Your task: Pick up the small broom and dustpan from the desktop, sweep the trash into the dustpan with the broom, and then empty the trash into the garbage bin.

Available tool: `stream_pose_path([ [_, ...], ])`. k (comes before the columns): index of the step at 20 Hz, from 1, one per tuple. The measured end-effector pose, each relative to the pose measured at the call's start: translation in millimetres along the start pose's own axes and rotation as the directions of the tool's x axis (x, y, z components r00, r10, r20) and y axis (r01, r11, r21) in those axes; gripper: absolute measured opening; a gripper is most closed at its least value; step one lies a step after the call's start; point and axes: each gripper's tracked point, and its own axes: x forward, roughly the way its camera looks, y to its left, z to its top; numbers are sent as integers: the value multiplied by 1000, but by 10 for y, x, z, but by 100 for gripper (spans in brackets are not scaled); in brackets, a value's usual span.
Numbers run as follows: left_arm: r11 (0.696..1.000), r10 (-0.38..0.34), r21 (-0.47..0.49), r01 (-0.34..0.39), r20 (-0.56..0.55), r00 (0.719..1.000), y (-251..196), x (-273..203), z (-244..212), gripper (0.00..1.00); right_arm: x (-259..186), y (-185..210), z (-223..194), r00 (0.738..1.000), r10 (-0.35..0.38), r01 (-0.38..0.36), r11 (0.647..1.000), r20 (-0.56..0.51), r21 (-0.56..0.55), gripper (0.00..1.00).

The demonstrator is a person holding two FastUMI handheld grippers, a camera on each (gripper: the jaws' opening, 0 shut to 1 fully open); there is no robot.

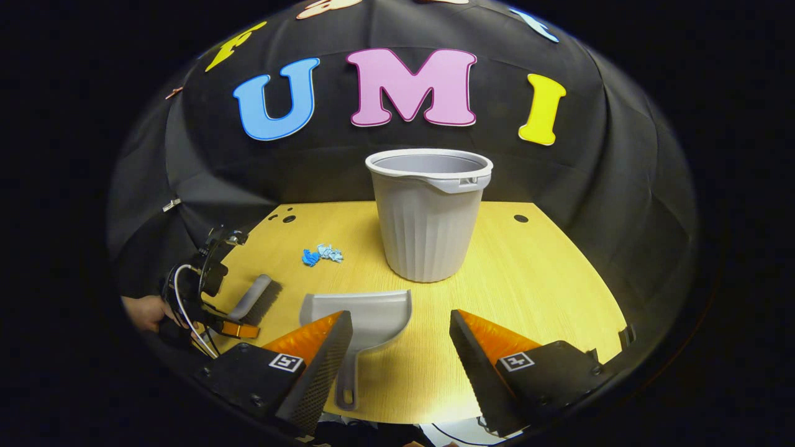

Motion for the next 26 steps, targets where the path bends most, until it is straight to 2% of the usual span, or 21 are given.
stream_pose_path([
  [4,1000,7,0,-7,-3,1000,12,10,17,45,50,22,-43,1000,9,-9,1000,-24,10,97],
  [5,1000,8,-9,-8,2,1000,6,5,27,33,71,42,-50,999,17,-17,1000,-33,8,97],
  [10,1000,-6,-16,7,39,999,7,15,50,29,180,166,-175,993,66,-66,998,-93,5,97],
  [13,1000,16,-4,-15,73,997,47,-45,99,27,229,338,-237,982,121,-117,992,-144,37,99],
  [15,1000,24,7,-25,107,994,50,-148,158,27,307,407,-302,975,139,-138,990,-172,18,99],
  [22,1000,-1,-30,7,202,979,16,-593,273,27,539,492,-737,938,118,-139,989,-326,-42,100],
  [26,999,-2,-51,15,235,972,56,-779,266,27,667,548,-1004,910,114,-138,990,-400,-32,100],
])
